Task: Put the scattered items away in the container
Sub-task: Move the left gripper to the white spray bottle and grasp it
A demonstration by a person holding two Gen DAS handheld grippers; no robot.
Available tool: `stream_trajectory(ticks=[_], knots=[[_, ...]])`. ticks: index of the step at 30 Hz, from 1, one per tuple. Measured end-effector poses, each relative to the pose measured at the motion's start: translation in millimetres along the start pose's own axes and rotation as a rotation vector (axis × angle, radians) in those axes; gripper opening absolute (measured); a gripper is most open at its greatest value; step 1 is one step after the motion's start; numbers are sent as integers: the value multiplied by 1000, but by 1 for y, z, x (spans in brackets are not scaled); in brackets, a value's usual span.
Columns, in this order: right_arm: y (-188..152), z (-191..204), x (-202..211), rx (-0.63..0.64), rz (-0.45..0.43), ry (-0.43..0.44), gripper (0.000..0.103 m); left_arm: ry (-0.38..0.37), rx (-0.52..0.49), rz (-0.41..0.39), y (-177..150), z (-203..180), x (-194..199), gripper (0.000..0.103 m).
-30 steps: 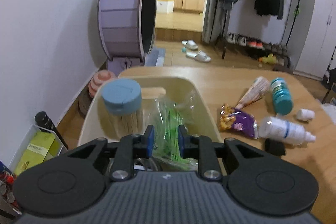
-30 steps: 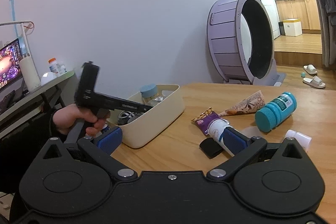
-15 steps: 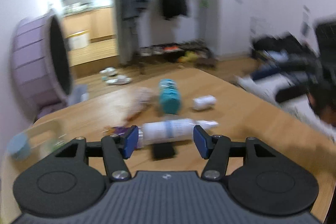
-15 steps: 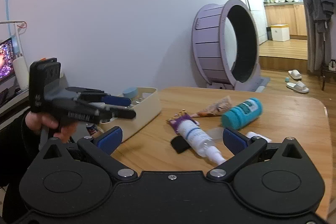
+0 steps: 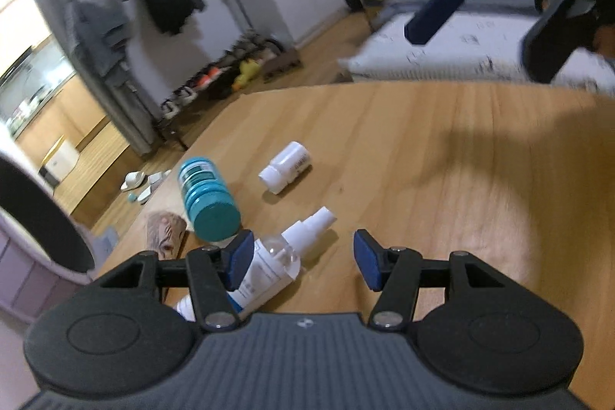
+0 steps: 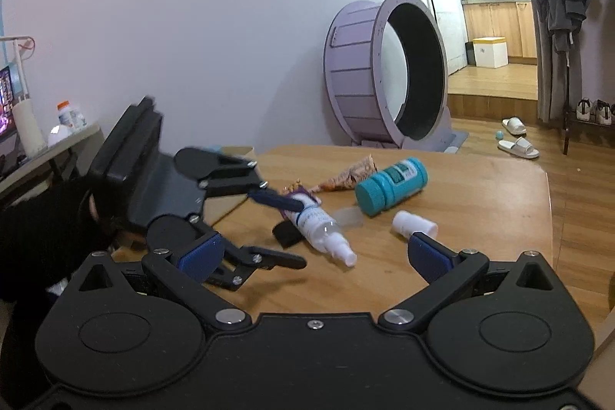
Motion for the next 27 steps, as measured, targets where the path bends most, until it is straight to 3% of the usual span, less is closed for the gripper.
stream_trajectory(ticks=[8, 13, 16, 19, 23, 27], knots=[[-7, 2, 4, 18, 17, 9, 103, -23, -179, 78, 6, -6, -22, 46], [-7, 3, 5, 23, 17, 15, 103, 1, -291, 101, 6, -14, -33, 43], [-8, 4, 6, 24, 17, 17, 103, -1, -330, 103, 7, -19, -40, 30], [-7, 4, 7, 27, 14, 20, 103, 8, -362, 100, 8, -22, -43, 25], [-7, 4, 9, 26, 11, 20, 103, 24, -296, 50, 11, -12, -34, 23], [-7, 5, 12, 27, 4, 25, 103, 53, -138, -63, 23, 7, -2, 19]])
Point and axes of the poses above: each gripper's, at about its wrist camera, not at the fingertips, and x roughly against the way its jaws point, z to its left, y to its top, the point moved 5 cm from there along -x, roughly the way its jaws point, and after that the axes turned 3 degrees about x, right-handed, at the moved point
